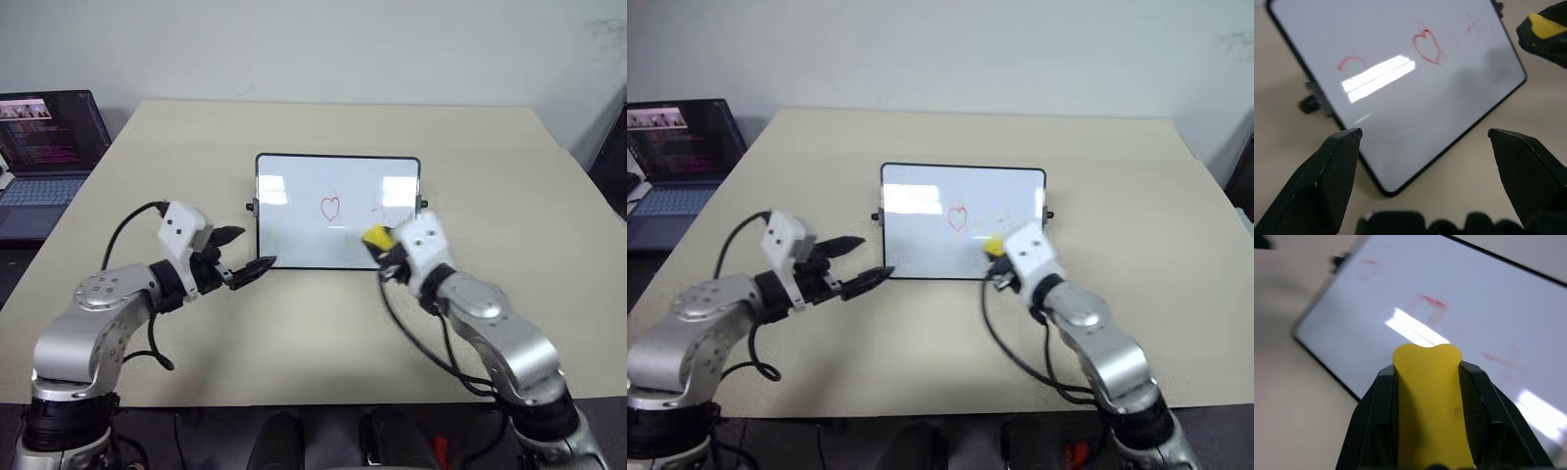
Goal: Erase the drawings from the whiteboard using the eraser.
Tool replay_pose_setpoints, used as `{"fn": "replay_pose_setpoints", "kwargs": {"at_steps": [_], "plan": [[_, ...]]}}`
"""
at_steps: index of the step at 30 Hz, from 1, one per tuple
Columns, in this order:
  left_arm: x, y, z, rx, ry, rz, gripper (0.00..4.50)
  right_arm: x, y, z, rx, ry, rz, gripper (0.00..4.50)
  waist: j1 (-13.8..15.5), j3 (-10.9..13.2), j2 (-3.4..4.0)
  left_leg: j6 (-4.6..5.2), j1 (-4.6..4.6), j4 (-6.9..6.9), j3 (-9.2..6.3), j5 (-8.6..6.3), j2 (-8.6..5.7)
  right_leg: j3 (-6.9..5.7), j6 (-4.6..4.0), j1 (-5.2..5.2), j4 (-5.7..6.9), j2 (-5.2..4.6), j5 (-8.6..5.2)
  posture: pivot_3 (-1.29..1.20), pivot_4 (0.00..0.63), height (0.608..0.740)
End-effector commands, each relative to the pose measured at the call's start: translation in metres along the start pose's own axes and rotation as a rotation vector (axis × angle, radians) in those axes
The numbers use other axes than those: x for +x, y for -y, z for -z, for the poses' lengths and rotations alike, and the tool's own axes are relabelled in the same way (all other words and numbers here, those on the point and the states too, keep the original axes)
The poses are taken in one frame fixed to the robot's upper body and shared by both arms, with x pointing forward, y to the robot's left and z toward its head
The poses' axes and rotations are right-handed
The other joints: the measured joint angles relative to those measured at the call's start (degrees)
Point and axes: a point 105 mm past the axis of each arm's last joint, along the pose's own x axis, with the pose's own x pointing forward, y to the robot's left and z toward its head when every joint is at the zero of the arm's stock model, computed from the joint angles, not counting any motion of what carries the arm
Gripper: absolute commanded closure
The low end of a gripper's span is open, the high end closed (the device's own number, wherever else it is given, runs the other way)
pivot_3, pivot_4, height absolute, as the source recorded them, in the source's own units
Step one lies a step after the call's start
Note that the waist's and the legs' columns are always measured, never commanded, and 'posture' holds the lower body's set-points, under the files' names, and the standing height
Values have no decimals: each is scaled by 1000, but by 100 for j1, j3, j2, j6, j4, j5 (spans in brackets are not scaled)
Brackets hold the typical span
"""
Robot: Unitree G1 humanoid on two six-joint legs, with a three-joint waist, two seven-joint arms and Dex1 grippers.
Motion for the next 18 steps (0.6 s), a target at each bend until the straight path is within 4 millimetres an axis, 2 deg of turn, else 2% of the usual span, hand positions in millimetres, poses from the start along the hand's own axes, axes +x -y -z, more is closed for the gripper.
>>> {"fn": "replay_pose_setpoints", "kwargs": {"at_steps": [1, 3, 8, 12, 18], "plan": [[-1, -13, -12, 35, 29, -27, 0, 18, -3, -20, -114, 69, -36, 3164, 13, -1, -1, 0, -2, 0, -1, 0, -1, -2, 0, 0, -2, 0, 0, 0, 150, 740], [3, -16, -13, 40, 32, -24, 0, 26, -1, -24, -152, 78, -41, 3165, 24, -2, -4, 0, -5, 0, -2, 0, -2, -5, -1, 0, -8, -1, 1, 0, 150, 740], [14, -20, -13, 81, 17, 3, 0, 63, -1, -40, -304, 102, -63, 3165, 2, -2, -8, 0, -8, -1, 3, 0, -4, -4, -3, -2, -11, -20, 2, 0, 150, 740], [19, -14, -9, 96, 15, 10, 0, 87, 0, -45, -446, 99, -86, 3165, -27, -2, -8, 0, -8, -7, 5, 0, 0, -3, -5, -8, -10, -19, 3, 0, 150, 740], [21, -4, -2, 81, 24, 4, 0, 110, -3, -49, -499, 93, -138, 3165, -18, -2, -7, -1, -14, -8, 7, -1, -2, -3, -5, -9, -14, -30, 3, 0, 150, 740]]}}
